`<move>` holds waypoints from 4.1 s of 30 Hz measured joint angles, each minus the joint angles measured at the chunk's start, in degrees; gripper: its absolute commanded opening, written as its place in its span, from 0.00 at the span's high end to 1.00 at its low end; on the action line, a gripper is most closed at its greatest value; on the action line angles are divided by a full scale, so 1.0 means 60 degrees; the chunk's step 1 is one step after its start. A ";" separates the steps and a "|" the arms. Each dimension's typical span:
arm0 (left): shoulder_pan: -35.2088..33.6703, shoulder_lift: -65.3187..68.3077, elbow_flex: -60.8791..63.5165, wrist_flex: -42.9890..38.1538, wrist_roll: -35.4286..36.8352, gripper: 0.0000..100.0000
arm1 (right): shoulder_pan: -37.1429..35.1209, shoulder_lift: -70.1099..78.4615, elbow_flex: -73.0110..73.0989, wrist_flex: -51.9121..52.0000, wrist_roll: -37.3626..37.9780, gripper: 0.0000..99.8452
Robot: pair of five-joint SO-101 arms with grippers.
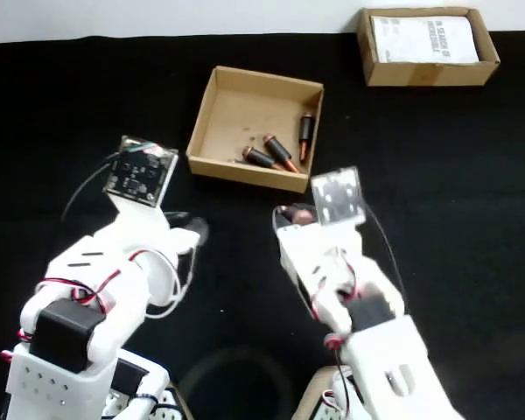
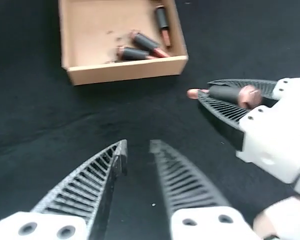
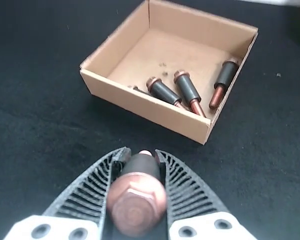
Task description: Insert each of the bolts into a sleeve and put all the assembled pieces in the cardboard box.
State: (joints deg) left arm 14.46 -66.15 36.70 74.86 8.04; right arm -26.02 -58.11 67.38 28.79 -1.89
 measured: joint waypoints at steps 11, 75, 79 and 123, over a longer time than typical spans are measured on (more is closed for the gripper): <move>-0.0396 -0.1538 0.2271 -0.0220 0.0000 0.99 | 0.0059 0.6696 -0.7150 0.2359 0.1832 0.99; -0.2037 -0.6242 0.9919 -0.4396 0.0029 0.99 | -0.0015 2.0044 -2.3707 1.0667 0.9700 0.80; -0.1993 -0.6242 0.9919 -0.4396 0.0029 0.99 | 0.0352 1.9883 -2.4527 1.1751 0.8601 0.80; -0.3487 -0.6242 0.9919 -0.2300 0.0015 0.99 | 0.1729 -0.0425 -0.2549 0.7956 -0.0161 0.80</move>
State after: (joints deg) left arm -6.46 -103.60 96.22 61.05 8.13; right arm -15.65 -60.66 52.09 76.53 -2.86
